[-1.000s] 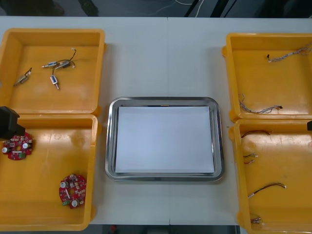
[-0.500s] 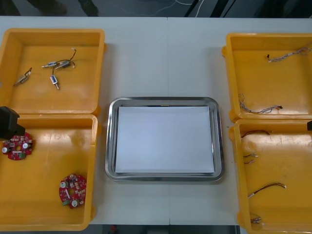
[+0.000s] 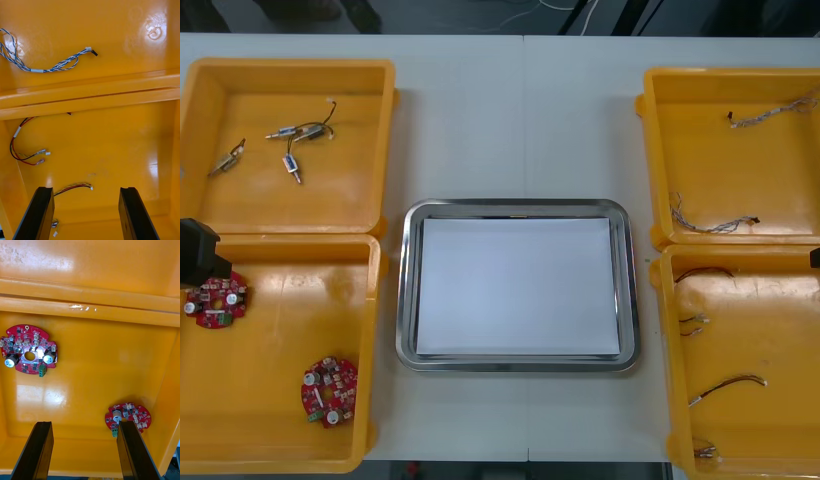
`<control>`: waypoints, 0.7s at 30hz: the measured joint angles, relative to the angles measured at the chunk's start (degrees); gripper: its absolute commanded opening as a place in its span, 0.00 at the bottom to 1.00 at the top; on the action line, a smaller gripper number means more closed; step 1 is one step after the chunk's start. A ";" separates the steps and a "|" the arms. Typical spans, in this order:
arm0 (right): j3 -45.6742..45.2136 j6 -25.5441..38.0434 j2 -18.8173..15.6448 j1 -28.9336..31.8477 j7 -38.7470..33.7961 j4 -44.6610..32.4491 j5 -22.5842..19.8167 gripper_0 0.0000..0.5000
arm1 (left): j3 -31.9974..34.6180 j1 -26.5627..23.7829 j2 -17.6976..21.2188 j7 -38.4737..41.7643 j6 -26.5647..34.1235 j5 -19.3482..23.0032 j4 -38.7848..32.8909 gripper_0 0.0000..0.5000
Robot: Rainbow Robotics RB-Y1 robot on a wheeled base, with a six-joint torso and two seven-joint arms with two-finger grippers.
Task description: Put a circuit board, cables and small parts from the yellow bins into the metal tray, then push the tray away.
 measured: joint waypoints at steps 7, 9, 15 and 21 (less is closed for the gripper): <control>0.00 0.00 0.00 0.00 0.00 0.00 0.00 1.00 | 0.00 0.00 0.00 0.00 0.00 0.00 0.00 1.00; 0.00 0.00 0.00 0.00 0.00 0.00 0.00 1.00 | 0.00 0.00 0.00 0.00 0.00 0.00 0.00 1.00; 0.00 0.00 0.00 0.00 0.00 0.00 0.00 1.00 | 0.00 0.00 0.00 0.00 0.00 0.00 0.00 1.00; 0.00 0.00 0.00 0.00 0.00 0.00 0.00 1.00 | 0.00 0.00 0.00 0.00 0.00 0.00 0.00 1.00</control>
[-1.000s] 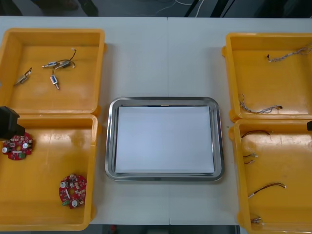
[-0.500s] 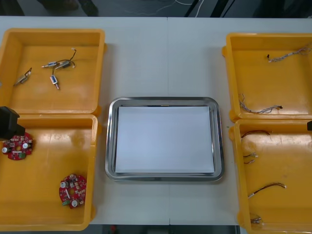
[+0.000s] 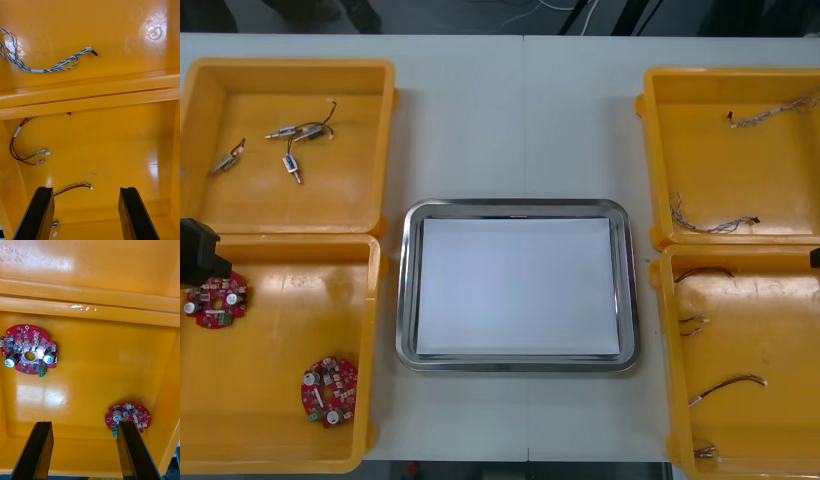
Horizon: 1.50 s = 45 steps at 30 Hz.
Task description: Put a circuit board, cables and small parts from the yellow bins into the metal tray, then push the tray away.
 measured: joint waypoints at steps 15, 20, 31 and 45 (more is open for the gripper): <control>0.00 0.00 0.00 0.00 0.00 0.00 0.00 1.00 | 0.00 0.00 0.00 0.00 0.00 0.00 0.00 1.00; 0.00 0.00 0.00 0.00 0.00 0.00 0.00 1.00 | 0.00 0.00 0.00 0.00 0.00 0.00 0.00 1.00; 0.00 0.00 0.00 0.00 0.00 0.00 0.00 1.00 | 0.00 0.00 0.00 0.00 0.00 0.00 0.00 1.00; 0.00 0.00 0.00 0.00 0.00 0.00 0.00 1.00 | 0.00 0.00 0.00 0.00 0.00 0.00 0.00 1.00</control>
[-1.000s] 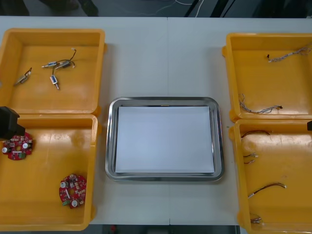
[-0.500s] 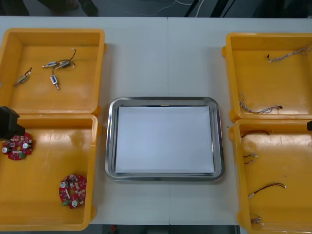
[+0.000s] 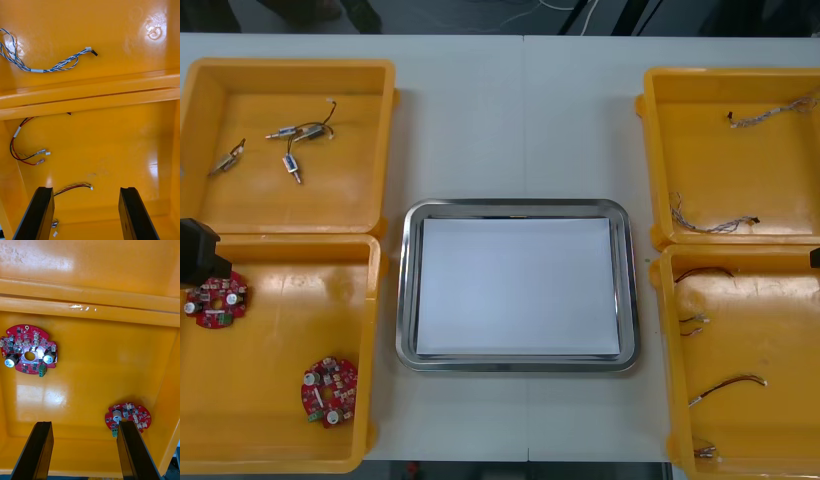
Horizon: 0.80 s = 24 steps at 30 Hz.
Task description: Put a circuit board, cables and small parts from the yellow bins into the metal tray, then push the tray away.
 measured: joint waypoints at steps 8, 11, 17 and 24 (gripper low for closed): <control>0.00 0.00 0.00 0.00 0.00 0.00 0.00 1.00 | 0.00 0.00 0.00 0.00 0.00 0.00 0.00 1.00; 0.00 0.00 0.00 0.00 0.00 0.00 0.00 1.00 | 0.00 0.00 0.00 0.00 0.00 0.00 0.00 1.00; 0.00 0.00 0.00 0.00 0.00 0.00 0.00 1.00 | 0.00 0.00 0.00 0.00 0.00 0.00 0.00 1.00; 0.00 0.00 0.00 0.00 0.00 0.00 0.00 1.00 | 0.00 0.00 0.00 0.00 0.00 0.00 0.00 1.00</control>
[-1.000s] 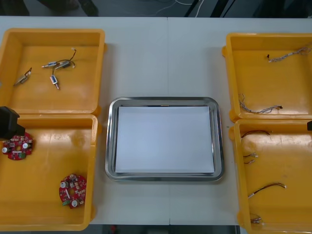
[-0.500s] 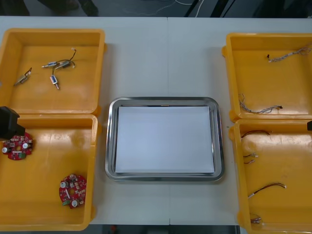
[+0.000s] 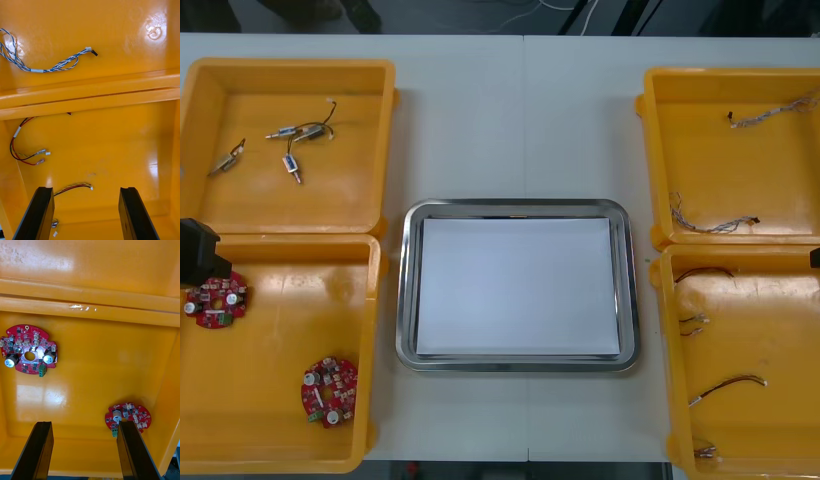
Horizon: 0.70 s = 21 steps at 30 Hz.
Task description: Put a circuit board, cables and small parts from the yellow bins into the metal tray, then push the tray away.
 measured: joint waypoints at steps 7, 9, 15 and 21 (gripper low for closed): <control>0.00 0.00 0.00 0.00 0.00 0.00 0.00 1.00 | 0.00 0.00 0.00 0.00 0.00 0.00 0.00 1.00; 0.00 0.00 0.00 0.00 0.00 0.00 0.00 1.00 | 0.00 0.00 0.00 0.00 0.00 0.00 0.00 1.00; 0.00 0.00 0.00 0.00 0.00 0.00 0.00 1.00 | -0.03 0.65 -0.01 0.00 0.00 0.00 0.00 1.00; 0.00 0.00 0.00 0.00 0.00 0.00 0.00 1.00 | -0.03 0.87 0.00 0.00 0.00 0.16 -0.03 1.00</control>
